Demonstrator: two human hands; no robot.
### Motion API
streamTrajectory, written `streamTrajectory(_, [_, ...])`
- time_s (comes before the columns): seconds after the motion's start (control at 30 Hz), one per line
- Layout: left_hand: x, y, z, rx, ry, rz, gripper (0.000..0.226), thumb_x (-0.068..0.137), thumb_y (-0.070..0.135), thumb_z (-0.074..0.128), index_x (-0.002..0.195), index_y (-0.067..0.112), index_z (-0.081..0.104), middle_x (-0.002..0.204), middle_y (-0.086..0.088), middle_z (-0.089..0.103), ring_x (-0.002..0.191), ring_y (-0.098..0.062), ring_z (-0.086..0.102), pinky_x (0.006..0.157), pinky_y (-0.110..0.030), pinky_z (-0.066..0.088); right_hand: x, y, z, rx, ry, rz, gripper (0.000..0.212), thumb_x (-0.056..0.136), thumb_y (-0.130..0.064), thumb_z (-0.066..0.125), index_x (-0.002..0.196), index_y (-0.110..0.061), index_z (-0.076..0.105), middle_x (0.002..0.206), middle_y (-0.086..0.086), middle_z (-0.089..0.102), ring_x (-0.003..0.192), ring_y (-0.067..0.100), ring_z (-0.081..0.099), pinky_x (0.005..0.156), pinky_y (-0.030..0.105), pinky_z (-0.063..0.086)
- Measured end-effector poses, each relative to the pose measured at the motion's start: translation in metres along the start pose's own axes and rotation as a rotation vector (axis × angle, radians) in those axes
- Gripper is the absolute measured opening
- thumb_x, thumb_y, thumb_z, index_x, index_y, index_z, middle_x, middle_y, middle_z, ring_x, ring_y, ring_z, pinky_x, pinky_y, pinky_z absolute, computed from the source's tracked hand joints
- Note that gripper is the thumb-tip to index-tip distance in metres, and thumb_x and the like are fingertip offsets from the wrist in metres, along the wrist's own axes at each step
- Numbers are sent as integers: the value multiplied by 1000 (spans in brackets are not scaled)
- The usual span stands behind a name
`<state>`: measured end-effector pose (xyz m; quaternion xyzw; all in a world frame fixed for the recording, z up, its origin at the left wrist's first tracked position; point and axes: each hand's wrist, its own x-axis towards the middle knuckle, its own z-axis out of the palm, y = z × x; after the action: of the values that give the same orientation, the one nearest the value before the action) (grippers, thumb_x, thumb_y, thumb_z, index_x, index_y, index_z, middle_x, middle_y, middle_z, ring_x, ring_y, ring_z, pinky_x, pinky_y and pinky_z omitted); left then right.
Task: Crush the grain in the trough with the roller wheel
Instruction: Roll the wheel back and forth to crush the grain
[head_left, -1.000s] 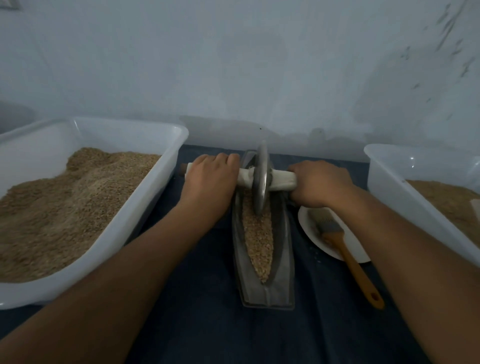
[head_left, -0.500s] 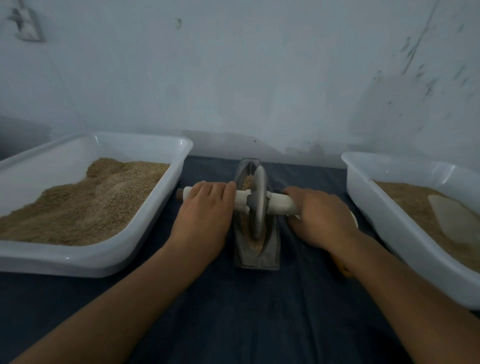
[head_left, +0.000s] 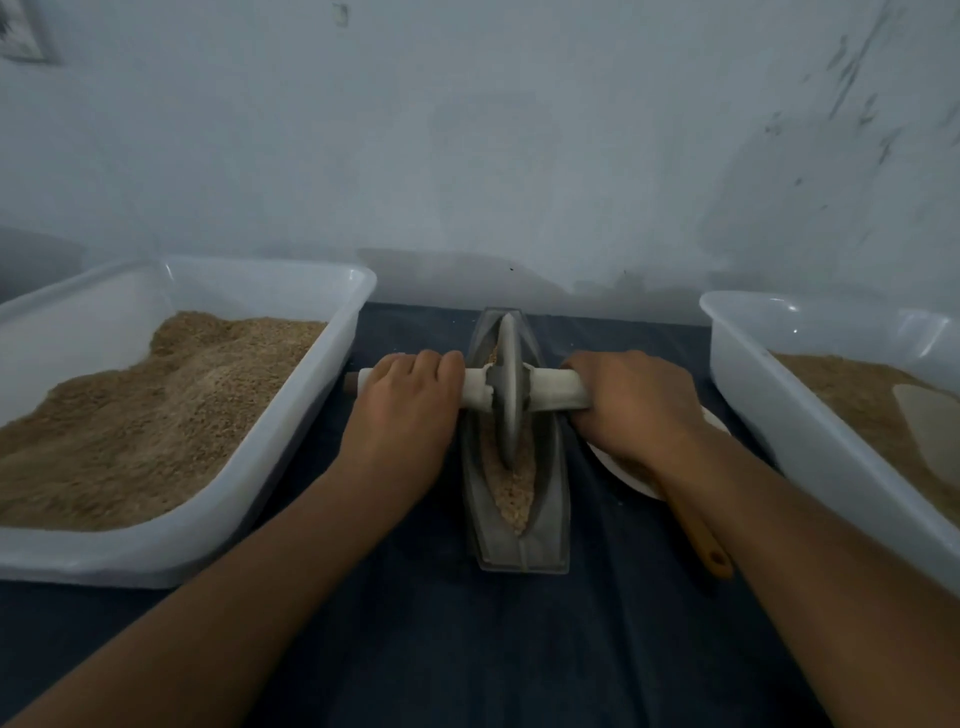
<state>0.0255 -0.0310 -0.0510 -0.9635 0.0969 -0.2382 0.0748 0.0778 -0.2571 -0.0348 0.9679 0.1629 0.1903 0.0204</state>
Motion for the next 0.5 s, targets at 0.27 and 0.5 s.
streamTrajectory(0.27, [53, -12, 18, 14, -28, -1, 44, 86, 23, 67, 125, 17, 46, 117, -5, 59, 102, -24, 60, 86, -34, 42, 58, 14, 10, 15, -248, 29, 32, 79, -45, 68, 110, -40, 62, 97, -8, 64, 82, 19, 57, 53, 26, 31])
streamTrajectory(0.5, [60, -11, 15, 39, -57, -24, 46, 86, 22, 68, 126, 17, 45, 118, -5, 59, 102, -24, 61, 85, -34, 43, 70, 15, 4, 2, -336, 18, 31, 77, -42, 70, 107, -38, 63, 91, -8, 62, 78, 15, 58, 55, 26, 37])
